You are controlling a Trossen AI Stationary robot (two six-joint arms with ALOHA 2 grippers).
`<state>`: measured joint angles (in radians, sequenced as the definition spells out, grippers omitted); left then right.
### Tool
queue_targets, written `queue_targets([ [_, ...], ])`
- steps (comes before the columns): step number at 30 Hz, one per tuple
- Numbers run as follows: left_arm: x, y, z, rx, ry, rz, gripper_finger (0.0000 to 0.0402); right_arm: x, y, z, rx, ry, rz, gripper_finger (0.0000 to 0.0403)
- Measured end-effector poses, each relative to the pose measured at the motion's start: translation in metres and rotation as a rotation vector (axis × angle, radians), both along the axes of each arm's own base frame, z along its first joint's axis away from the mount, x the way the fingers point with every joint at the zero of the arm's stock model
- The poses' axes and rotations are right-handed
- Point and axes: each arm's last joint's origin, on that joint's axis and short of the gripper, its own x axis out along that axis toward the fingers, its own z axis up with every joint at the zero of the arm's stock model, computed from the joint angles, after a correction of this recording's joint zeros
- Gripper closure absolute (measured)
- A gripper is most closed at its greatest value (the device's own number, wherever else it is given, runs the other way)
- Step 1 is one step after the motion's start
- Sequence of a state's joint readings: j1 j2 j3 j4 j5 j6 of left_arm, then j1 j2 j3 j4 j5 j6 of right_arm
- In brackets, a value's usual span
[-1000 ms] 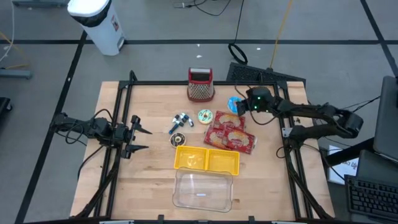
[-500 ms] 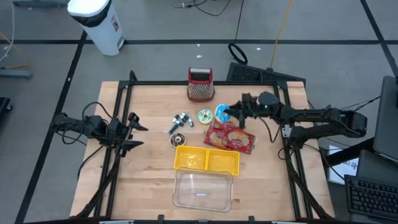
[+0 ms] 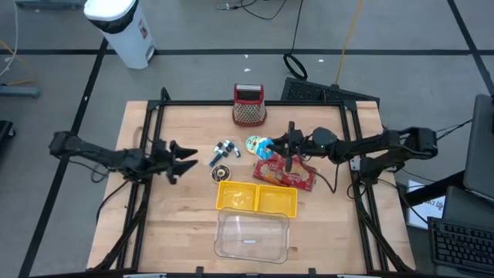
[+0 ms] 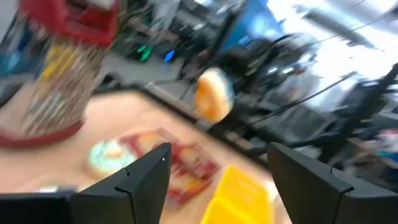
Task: Pick & Place Food Item
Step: Put the blue donut into the left yellow bin
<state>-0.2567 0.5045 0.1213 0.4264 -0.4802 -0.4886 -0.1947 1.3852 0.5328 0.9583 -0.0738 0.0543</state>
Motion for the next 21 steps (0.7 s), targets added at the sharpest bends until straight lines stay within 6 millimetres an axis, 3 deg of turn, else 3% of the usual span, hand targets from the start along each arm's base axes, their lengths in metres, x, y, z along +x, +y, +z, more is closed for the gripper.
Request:
queue_targets([
  [3, 0.017, -0.001, -0.008, 0.000, 0.042, 0.062, 0.0133, 0.005, -0.001, -0.004, -0.083, -0.024, -0.058, 0.0362],
  [9, 0.061, 0.000, -0.003, 0.088, 0.134, 0.142, 0.0133, 0.011, 0.000, -0.010, -0.166, -0.061, -0.073, 0.0362],
  [21, 0.164, 0.003, 0.043, 0.379, 0.214, 0.206, 0.0133, 0.015, 0.018, -0.012, -0.248, -0.064, -0.078, 0.0362],
])
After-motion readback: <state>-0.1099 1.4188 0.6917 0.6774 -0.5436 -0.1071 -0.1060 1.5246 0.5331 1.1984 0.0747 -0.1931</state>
